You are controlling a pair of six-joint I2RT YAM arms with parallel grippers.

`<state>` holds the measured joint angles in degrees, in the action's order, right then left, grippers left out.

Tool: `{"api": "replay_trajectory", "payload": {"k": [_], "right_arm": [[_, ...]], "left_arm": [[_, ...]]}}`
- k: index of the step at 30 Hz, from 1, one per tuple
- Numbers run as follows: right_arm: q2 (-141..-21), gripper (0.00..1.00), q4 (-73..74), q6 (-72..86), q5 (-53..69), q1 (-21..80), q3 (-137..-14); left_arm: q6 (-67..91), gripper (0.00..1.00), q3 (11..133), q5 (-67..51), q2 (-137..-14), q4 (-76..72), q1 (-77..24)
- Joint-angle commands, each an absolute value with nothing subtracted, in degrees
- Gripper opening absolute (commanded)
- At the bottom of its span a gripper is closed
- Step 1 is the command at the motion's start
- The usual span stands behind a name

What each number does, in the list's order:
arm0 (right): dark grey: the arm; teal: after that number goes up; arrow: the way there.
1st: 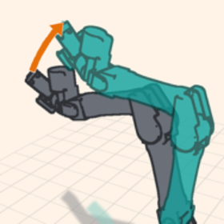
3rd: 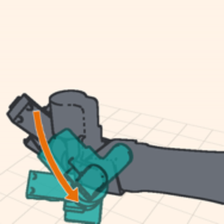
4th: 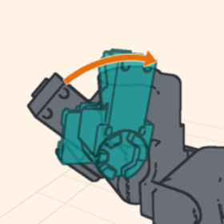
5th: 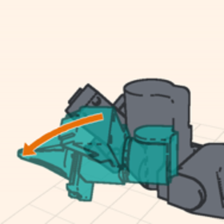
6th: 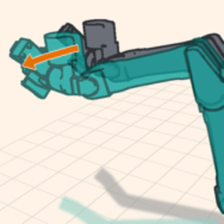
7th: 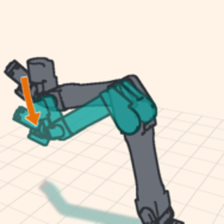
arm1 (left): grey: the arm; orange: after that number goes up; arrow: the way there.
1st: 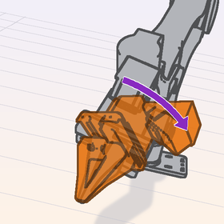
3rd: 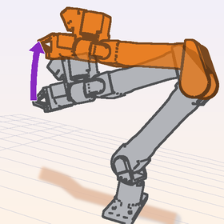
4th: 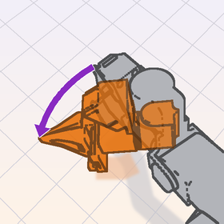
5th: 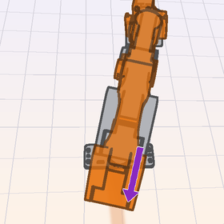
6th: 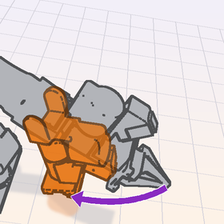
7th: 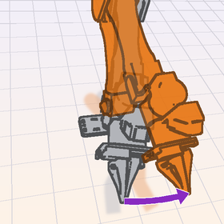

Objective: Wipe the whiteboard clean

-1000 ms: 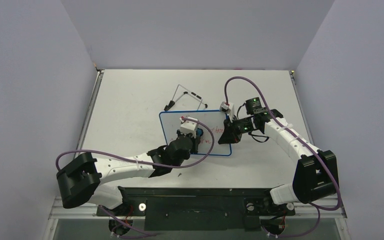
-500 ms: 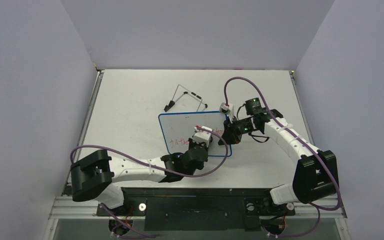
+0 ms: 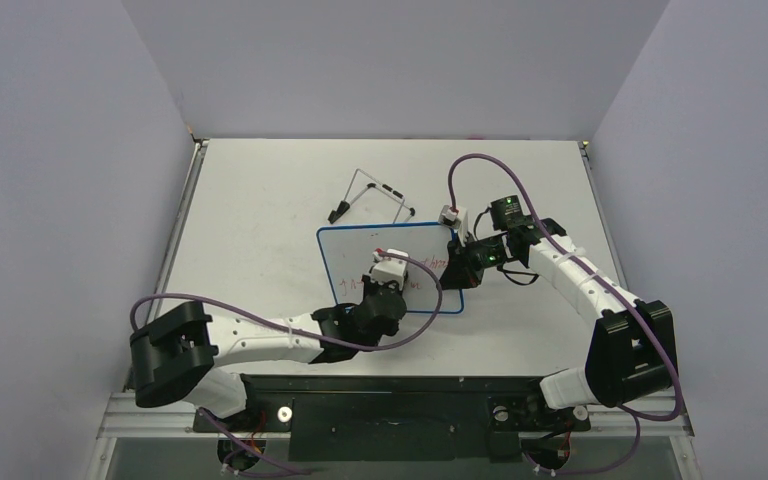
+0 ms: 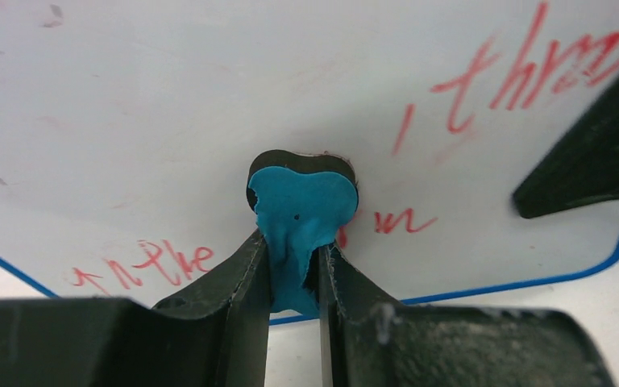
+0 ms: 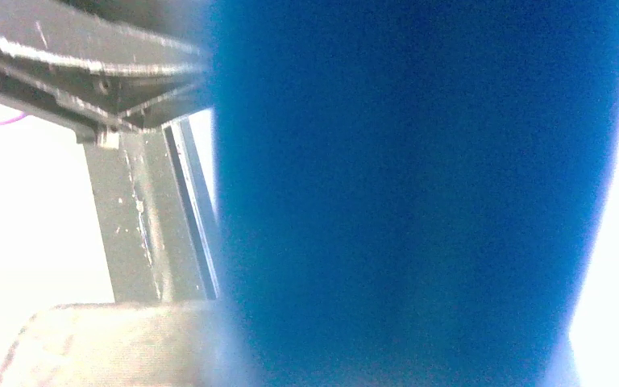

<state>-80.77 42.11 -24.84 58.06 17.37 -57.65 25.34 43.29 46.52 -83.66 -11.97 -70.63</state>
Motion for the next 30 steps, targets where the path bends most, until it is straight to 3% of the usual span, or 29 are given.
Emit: {"api": "replay_trajectory", "payload": {"k": [1,13,20,30], "right_arm": [[-79.98,0.00,45.44,-26.78,54.27,18.18,-57.40],[-80.03,0.00,45.44,-26.78,54.26,18.20,-57.35],[-79.82,0.00,45.44,-26.72,54.27,18.24,-57.35],[-79.74,0.00,45.44,-26.72,54.30,18.16,-57.36]], "left_arm": [[25.82,0.00,42.48,47.70,-78.88,-11.06,-68.42],[19.18,0.00,46.45,40.38,-83.32,-18.45,-72.36],[20.91,0.00,50.85,41.14,-81.70,-12.60,-66.23],[22.72,0.00,52.20,36.28,-83.70,-9.81,-66.97]]}}
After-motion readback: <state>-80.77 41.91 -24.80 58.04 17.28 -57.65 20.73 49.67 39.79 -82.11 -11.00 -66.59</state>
